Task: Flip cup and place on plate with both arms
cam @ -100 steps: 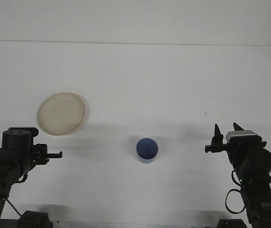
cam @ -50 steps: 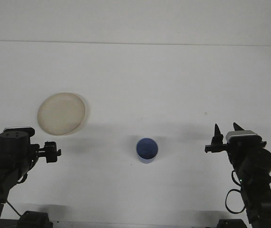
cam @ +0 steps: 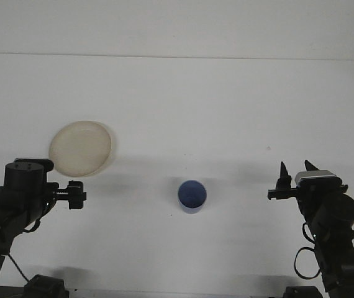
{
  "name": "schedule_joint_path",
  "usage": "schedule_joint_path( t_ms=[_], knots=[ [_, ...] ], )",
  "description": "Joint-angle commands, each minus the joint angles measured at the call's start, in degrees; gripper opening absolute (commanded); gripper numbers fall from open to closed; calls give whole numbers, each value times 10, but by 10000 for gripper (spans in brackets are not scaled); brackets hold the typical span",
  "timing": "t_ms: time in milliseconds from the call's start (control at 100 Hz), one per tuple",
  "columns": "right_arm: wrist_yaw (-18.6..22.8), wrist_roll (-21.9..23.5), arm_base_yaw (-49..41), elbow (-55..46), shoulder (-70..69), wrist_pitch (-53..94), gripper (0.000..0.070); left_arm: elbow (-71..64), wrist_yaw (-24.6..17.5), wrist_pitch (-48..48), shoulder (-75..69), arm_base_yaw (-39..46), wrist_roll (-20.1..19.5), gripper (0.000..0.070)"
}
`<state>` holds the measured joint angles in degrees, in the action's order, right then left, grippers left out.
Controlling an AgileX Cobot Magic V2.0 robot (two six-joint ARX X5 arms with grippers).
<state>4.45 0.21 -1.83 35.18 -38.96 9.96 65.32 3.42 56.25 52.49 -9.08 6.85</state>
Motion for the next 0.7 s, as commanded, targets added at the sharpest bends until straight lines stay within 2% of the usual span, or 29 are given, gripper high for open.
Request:
schedule_joint_path(
  t_ms=[0,440,690],
  knots=[
    [0,0,-1,3,-1,-5,421,27,-7,3,25,-18,10,544],
    [0,0,-1,4,-1,-5,421,173,-7,-27,256,-240,43,544],
    [0,0,-1,4,-1,-5,421,272,-12,-21,384,-311,42,544]
  ],
)
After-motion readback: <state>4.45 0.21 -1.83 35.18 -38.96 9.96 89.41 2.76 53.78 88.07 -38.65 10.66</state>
